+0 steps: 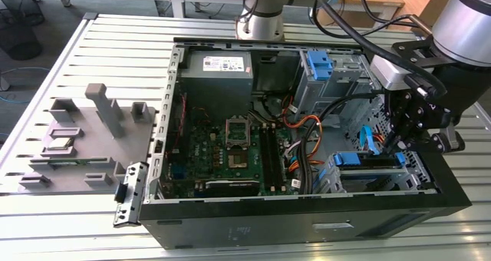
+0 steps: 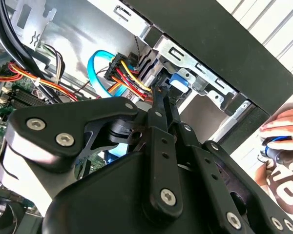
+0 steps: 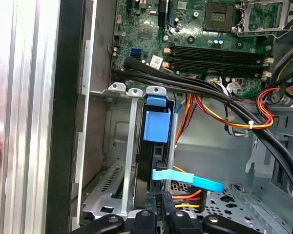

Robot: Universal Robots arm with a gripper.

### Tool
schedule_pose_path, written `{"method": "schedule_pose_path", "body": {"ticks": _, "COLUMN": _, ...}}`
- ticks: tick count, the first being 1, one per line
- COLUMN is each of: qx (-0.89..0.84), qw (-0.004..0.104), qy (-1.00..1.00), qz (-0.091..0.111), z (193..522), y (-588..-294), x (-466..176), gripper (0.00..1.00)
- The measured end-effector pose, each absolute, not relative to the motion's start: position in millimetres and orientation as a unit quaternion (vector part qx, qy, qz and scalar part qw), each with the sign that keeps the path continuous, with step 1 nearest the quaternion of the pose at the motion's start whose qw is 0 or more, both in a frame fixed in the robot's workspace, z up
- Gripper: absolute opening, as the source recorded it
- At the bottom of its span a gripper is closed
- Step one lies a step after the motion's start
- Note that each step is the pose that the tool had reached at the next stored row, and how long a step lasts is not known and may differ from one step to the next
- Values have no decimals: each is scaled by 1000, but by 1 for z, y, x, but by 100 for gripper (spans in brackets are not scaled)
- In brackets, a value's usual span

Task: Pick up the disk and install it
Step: 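Insert the second disk wire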

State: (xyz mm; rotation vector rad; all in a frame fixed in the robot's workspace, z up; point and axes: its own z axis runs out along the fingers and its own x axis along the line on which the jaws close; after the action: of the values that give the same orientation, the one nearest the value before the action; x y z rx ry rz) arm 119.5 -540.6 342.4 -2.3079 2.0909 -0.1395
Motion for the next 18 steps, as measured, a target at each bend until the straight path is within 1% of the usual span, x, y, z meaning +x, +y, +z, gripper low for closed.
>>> {"method": "schedule_pose_path", "body": {"ticks": 11, "qx": -723, "qw": 12, "qy": 689, "qz": -45, "z": 342, "y": -541, "x": 119, "gripper": 17}}
{"method": "schedule_pose_path", "body": {"ticks": 13, "qx": -723, "qw": 18, "qy": 690, "qz": -39, "z": 341, "y": -541, "x": 119, "gripper": 17}}
{"method": "schedule_pose_path", "body": {"ticks": 18, "qx": -723, "qw": 28, "qy": 690, "qz": -29, "z": 342, "y": -543, "x": 119, "gripper": 17}}
